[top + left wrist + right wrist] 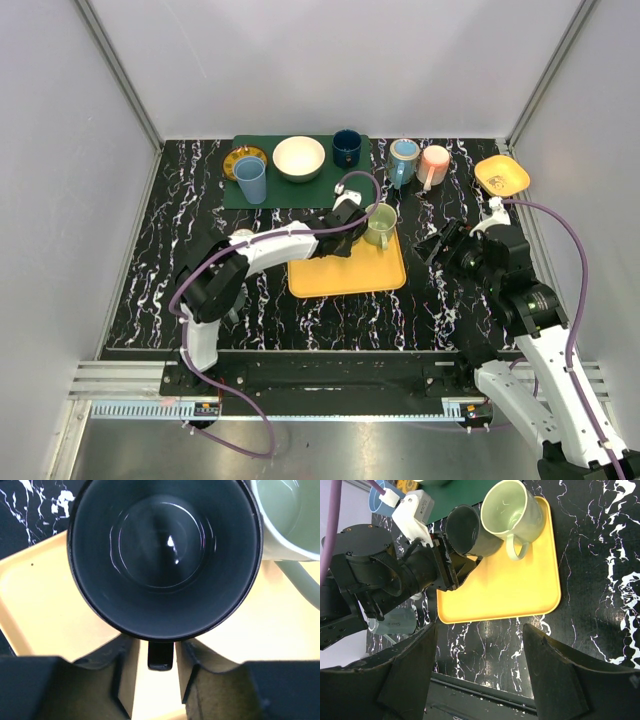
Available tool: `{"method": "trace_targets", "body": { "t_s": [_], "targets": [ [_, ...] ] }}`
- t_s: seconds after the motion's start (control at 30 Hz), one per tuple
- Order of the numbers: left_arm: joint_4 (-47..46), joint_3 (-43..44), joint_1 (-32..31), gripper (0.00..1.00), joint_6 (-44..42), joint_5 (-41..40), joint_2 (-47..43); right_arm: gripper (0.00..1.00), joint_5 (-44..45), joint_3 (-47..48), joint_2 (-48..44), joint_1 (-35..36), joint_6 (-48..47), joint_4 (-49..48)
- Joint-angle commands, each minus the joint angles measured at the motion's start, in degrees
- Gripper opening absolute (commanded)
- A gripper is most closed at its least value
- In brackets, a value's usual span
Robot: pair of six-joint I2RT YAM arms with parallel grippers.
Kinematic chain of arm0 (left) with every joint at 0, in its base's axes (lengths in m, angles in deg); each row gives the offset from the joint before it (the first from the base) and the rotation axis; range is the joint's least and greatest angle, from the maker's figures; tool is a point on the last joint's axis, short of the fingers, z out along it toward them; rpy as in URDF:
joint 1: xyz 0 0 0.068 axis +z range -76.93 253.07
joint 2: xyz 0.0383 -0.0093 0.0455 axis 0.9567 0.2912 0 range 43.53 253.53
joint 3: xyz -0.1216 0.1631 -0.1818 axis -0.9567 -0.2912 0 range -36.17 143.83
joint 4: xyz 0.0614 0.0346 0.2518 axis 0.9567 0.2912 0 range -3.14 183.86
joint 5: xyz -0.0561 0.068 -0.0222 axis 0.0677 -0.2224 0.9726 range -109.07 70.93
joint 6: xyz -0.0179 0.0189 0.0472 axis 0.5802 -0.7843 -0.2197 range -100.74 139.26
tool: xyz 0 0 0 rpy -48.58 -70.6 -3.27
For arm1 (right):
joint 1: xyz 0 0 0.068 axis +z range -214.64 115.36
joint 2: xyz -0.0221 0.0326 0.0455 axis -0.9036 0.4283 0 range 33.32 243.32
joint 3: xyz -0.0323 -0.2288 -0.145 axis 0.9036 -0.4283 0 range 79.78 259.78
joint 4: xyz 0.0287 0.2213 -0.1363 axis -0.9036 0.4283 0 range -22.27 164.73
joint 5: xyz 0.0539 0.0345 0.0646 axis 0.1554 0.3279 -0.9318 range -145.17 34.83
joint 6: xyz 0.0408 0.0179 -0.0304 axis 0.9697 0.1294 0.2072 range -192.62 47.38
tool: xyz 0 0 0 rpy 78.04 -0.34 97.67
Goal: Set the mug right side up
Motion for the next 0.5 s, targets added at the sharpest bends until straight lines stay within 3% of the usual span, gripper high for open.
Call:
{"method": "trace_targets", "body": {
  "t_s": [0.0, 0.1, 0.33, 0.47],
  "targets": [
    [-0.48, 1.62, 0.30, 0.41, -0.31, -1.63, -1.33, 0.75, 0.04, 0.76, -0.01, 0.28, -0.33, -1.65],
    [-0.48, 0.13, 0.30, 0.45, -0.40, -2.07, -2.56, 0.75, 0.30, 1.20, 0.34, 0.28, -0.15, -1.39],
    [1.27, -3.22, 0.39, 0.65, 1.53, -3.38, -7.92, 0.75, 1.97, 1.99, 0.43, 0.28, 0.03, -0.69],
    [2.59, -6.82, -0.14, 0.79, 2.50, -5.58, -23.16, 0.75, 9.24, 5.58, 3.94, 0.28, -2.17, 1.42]
  ]
}}
